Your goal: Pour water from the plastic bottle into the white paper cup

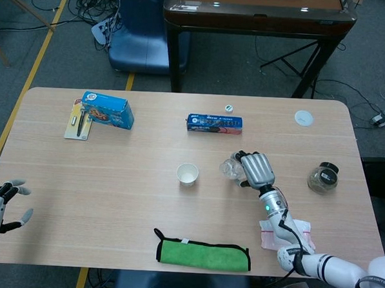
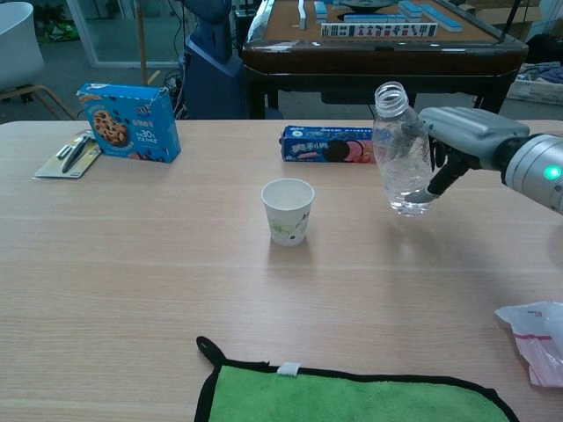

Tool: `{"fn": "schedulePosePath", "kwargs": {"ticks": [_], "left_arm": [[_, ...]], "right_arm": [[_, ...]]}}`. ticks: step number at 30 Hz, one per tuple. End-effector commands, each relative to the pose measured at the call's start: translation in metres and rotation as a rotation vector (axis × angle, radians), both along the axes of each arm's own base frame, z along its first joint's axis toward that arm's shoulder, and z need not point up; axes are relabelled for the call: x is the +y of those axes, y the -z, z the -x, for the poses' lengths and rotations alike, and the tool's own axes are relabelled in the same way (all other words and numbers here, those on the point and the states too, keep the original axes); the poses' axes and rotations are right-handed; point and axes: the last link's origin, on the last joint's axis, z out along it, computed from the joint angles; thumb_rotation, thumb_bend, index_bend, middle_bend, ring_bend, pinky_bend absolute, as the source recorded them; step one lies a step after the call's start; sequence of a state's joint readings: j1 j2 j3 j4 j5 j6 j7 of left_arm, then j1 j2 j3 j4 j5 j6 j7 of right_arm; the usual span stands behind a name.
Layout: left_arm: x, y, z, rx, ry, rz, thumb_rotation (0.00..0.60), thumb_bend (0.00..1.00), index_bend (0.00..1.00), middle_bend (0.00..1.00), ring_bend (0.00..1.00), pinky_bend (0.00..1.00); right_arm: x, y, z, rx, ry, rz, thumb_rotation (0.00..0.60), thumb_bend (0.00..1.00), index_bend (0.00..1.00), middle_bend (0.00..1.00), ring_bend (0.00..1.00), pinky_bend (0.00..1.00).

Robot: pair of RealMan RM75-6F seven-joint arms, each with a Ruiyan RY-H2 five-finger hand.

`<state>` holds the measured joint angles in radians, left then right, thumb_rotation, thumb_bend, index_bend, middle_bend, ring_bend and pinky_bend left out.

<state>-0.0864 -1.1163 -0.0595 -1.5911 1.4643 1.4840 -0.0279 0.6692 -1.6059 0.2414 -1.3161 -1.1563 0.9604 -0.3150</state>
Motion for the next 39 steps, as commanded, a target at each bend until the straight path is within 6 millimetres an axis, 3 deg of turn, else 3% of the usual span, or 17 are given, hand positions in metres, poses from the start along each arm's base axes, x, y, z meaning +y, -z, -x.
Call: {"fn": "schedulePosePath", "kwargs": {"ticks": [1, 14, 39], "left_arm": [[0.000, 0.000, 0.000, -0.002, -0.001, -0.001, 0.600, 0.25, 0.41, 0.27, 0.34, 0.59], [0.000, -0.003, -0.001, -0.006, 0.004, -0.006, 0.600, 0.25, 0.41, 0.27, 0.34, 0.59], [0.000, -0.003, -0.002, 0.001, 0.010, -0.006, 0.600, 0.25, 0.41, 0.27, 0.34, 0.59]], "right_arm": [[-0.012, -0.001, -0.016, 0.059, -0.007, 0.013, 0.600, 0.21, 0.60, 0.62, 0.50, 0.47], [-0.035, 0.006, -0.043, 0.218, -0.003, 0.053, 0.600, 0.21, 0.60, 0.63, 0.50, 0.47], [-0.049, 0.019, -0.062, 0.511, -0.041, 0.088, 0.600, 0.22, 0.60, 0.62, 0.50, 0.47]]}}
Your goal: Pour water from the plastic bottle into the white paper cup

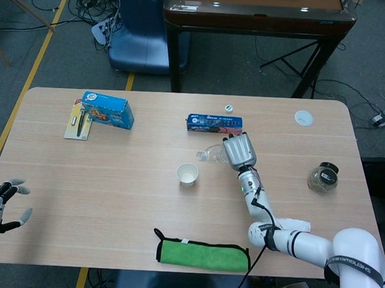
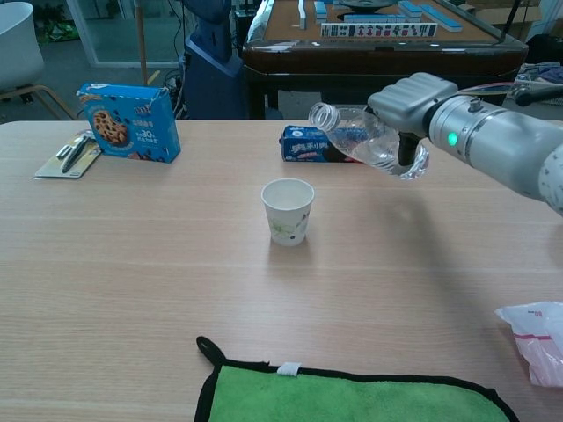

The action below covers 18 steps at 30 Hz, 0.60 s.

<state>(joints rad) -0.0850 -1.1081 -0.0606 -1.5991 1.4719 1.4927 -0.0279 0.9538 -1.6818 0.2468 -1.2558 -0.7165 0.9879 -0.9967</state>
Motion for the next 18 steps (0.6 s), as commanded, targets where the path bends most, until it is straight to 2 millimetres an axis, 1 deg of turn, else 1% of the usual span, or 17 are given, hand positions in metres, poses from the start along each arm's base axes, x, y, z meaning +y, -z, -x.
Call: {"fn": "schedulePosePath", "kwargs": {"ticks": [1, 14, 18], "left_arm": [[0.000, 0.000, 0.000, 0.000, 0.001, -0.002, 0.600, 0.25, 0.41, 0.27, 0.34, 0.59], [0.000, -0.002, 0.000, -0.009, 0.003, -0.004, 0.600, 0.25, 0.41, 0.27, 0.34, 0.59], [0.000, -0.003, -0.001, -0.013, 0.004, -0.009, 0.600, 0.25, 0.41, 0.27, 0.34, 0.59]], "right_arm": [[-0.001, 0.003, -0.003, 0.030, 0.007, 0.003, 0.600, 0.22, 0.60, 0.62, 0.50, 0.47], [-0.005, 0.018, -0.022, 0.128, 0.000, 0.004, 0.600, 0.22, 0.60, 0.62, 0.50, 0.47], [-0.005, 0.022, -0.027, 0.181, -0.019, 0.004, 0.600, 0.22, 0.60, 0.62, 0.50, 0.47]]}}
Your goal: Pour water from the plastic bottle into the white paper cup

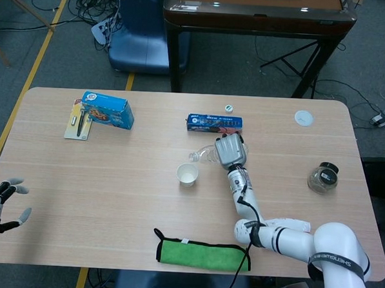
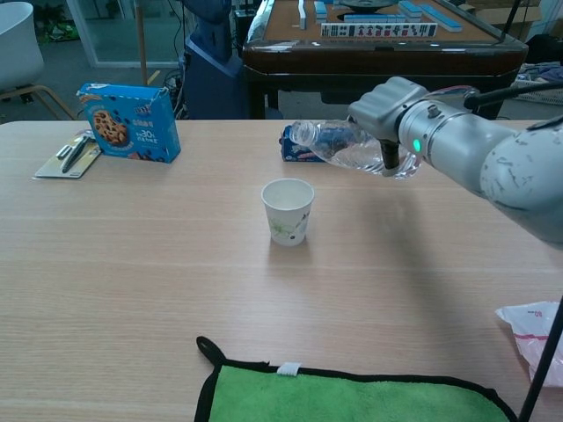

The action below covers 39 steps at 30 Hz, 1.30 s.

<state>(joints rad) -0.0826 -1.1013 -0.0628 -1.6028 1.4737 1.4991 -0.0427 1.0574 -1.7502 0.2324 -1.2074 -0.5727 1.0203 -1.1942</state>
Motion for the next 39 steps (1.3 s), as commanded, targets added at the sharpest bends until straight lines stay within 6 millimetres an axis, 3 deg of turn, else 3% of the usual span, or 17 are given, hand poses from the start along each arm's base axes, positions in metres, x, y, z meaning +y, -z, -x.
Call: {"fn": "schedulePosePath", "kwargs": {"ticks": [1, 16, 39], "left_arm": [[-0.0001, -0.0007, 0.0000, -0.003, 0.000, -0.002, 0.600, 0.25, 0.41, 0.27, 0.34, 0.59], [-0.0004, -0.0011, -0.0004, -0.003, 0.000, -0.001, 0.600, 0.25, 0.41, 0.27, 0.34, 0.59], [-0.0007, -0.0004, -0.0010, 0.002, 0.000, 0.002, 0.600, 0.25, 0.41, 0.27, 0.34, 0.59]], "right_arm": [[-0.0003, 0.0031, -0.0040, 0.048, -0.017, -0.002, 0.600, 0.22, 0.60, 0.62, 0.50, 0.47], [-0.0007, 0.0073, -0.0111, 0.173, -0.061, 0.011, 0.600, 0.22, 0.60, 0.62, 0.50, 0.47], [0.0020, 0.0018, -0.0023, 0.358, -0.114, 0.038, 0.600, 0.22, 0.60, 0.63, 0.50, 0.47]]}}
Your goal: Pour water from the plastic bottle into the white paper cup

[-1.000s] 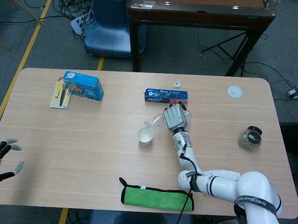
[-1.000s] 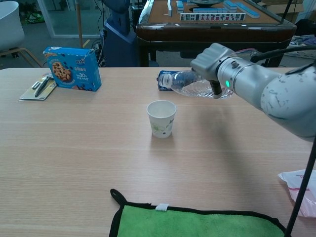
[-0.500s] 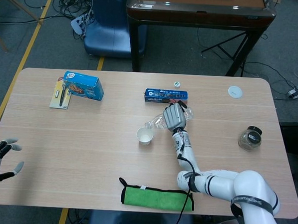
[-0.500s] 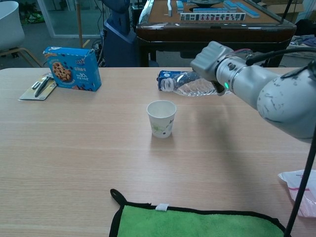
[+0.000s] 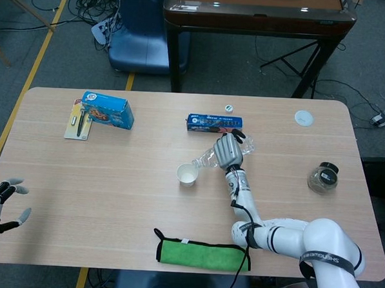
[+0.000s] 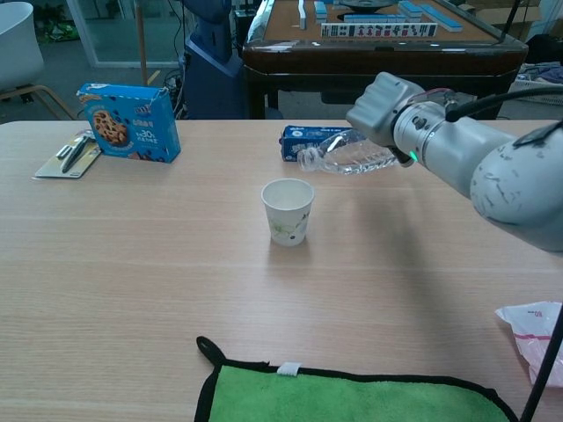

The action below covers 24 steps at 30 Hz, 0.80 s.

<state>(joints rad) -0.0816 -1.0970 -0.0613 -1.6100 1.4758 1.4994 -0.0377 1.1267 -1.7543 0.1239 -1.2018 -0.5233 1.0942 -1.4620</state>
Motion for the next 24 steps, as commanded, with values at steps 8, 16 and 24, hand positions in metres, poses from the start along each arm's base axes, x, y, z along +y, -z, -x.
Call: {"fn": "schedulePosePath", "kwargs": {"ticks": [8, 16, 24], "left_arm": [[-0.0002, -0.0002, 0.0002, 0.000, -0.003, 0.002, 0.600, 0.25, 0.41, 0.27, 0.34, 0.59], [-0.0004, -0.0002, -0.0002, 0.000, -0.003, 0.002, 0.600, 0.25, 0.41, 0.27, 0.34, 0.59], [-0.0002, 0.0001, -0.0001, 0.001, -0.004, 0.003, 0.600, 0.25, 0.41, 0.27, 0.34, 0.59]], "right_arm": [[-0.0011, 0.0015, 0.0007, 0.074, -0.032, 0.015, 0.600, 0.22, 0.60, 0.63, 0.50, 0.47], [-0.0012, 0.0028, -0.0004, 0.115, -0.052, 0.028, 0.600, 0.22, 0.60, 0.63, 0.50, 0.48], [-0.0013, 0.0035, -0.0030, 0.139, -0.064, 0.041, 0.600, 0.22, 0.60, 0.63, 0.50, 0.48]]}}
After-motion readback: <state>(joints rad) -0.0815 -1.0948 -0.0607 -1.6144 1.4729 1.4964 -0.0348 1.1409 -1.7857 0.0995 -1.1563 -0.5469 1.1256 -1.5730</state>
